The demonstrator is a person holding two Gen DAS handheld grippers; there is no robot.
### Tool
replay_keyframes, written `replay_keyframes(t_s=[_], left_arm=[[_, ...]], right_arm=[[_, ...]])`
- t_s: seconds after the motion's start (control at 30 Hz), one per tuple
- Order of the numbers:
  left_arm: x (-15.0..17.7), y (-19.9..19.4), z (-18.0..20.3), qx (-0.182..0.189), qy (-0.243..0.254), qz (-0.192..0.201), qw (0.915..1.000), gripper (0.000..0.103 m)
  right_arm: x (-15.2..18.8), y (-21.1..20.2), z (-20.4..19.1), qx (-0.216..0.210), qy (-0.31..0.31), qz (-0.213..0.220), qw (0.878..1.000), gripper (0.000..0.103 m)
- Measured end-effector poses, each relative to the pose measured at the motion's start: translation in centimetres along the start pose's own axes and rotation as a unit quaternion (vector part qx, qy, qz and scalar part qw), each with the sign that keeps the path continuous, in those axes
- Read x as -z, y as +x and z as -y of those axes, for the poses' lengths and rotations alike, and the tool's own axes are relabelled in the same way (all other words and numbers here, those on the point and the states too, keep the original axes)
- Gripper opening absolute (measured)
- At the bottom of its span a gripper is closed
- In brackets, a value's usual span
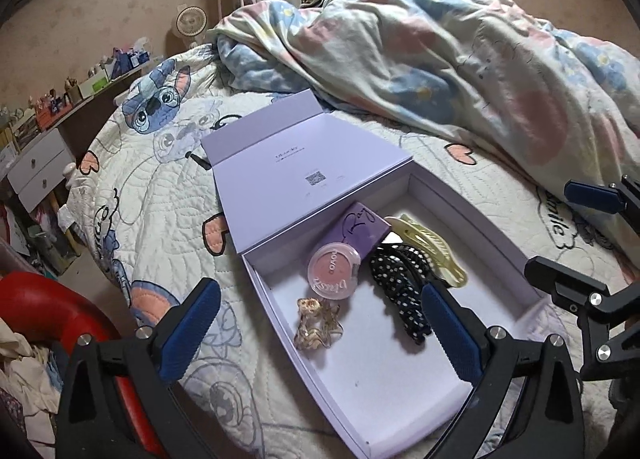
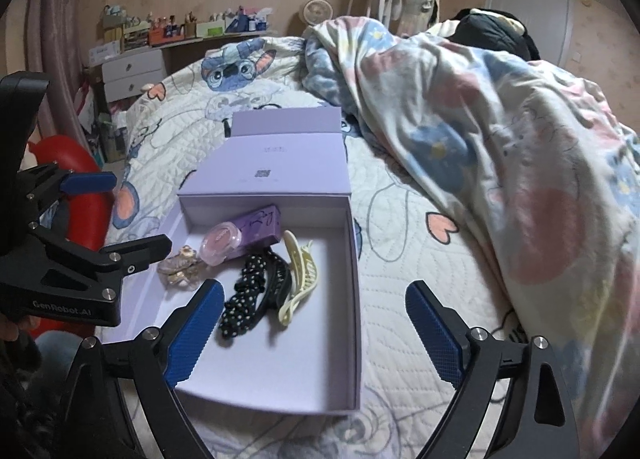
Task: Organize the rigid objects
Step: 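Open both grippers to release the items and withdraw from the box, then move both grippers away from the box toward the pink compact and white cable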
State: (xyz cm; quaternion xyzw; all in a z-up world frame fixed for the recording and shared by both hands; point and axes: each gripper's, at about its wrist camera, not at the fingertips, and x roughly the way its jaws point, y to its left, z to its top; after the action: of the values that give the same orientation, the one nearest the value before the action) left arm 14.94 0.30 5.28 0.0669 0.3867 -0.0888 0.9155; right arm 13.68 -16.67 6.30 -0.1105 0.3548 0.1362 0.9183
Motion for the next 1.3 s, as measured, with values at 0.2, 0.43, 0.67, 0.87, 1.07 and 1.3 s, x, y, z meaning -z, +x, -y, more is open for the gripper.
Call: replay_keyframes(t_s=[0.2,0.43,0.67,0.87,1.07,1.3], left_arm=[[0.8,-2.9,0.6,0.01,0.003,0.022,0.9997,0.102],[2.1,-5.5,1.3,0.028,-0.001,0.033,0.9991,0.102],[3.8,-7.5,2.4,0.043,0.005,0.041,0.9982,0.102],[5.5,-8.4,3.8,0.065,0.013,0.036,0.9971,0.102],[7.6,-8.7,6.0,0.087,0.032,0.027,0.9953,0.102],[10.1,-8.3,8.8,0.107,0.052,0.006,0.9929,0.102]], right_arm=[[1.0,-2.9,-0.5,0.007,0.0,0.014,1.0,0.093],[2.7,-6.2,-0.9,0.015,0.007,0.029,0.999,0.093],[4.8,-8.7,-0.8,0.021,0.016,0.033,0.999,0.093],[7.0,-10.7,-1.1,0.031,0.022,0.036,0.999,0.093],[9.8,-11.9,-1.1,0.03,0.041,0.027,0.998,0.093],[13.5,-12.3,-0.6,0.035,0.073,0.008,0.997,0.093]])
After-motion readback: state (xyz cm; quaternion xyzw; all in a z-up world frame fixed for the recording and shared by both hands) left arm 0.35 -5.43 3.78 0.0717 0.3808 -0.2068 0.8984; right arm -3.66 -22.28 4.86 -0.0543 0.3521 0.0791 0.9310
